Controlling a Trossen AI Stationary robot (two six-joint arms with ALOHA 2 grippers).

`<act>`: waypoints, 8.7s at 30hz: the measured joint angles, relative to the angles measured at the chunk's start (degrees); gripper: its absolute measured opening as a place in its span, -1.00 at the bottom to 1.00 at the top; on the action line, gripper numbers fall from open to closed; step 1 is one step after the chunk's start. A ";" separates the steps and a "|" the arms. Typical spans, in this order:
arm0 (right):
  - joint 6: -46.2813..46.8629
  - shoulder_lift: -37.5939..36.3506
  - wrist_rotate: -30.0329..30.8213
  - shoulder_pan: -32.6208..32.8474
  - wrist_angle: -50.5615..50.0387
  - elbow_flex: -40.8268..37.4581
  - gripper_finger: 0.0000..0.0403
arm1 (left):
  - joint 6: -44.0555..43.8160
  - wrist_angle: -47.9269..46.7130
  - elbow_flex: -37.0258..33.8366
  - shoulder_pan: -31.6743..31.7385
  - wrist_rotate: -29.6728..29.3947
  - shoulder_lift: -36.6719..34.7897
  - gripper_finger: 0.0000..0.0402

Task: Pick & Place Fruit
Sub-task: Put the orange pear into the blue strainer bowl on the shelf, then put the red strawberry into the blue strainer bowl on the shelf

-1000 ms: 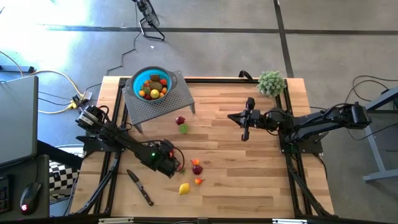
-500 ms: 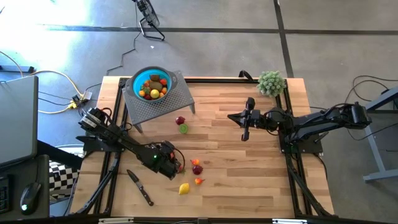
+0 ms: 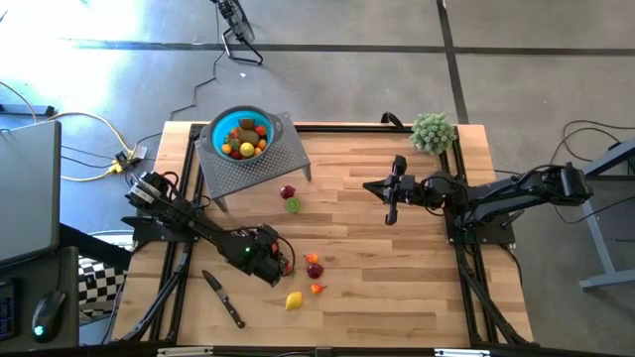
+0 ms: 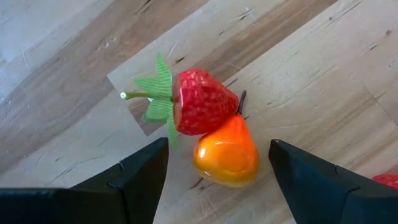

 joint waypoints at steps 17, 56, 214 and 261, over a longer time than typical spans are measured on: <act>0.02 0.00 0.00 0.01 0.02 0.00 -0.99 | -0.01 0.78 0.00 0.00 -0.15 0.07 -0.02; 0.02 0.00 0.00 0.00 0.02 0.00 -0.99 | 11.14 -0.15 3.94 0.04 0.48 -4.92 -0.34; -0.20 0.00 0.20 -0.02 -0.35 0.00 -0.99 | 58.74 -32.39 38.90 23.41 2.21 -30.55 -0.99; 1.07 0.02 0.17 -0.02 -0.37 0.00 -0.99 | 1.61 -7.46 2.10 -1.53 1.33 -12.40 -0.99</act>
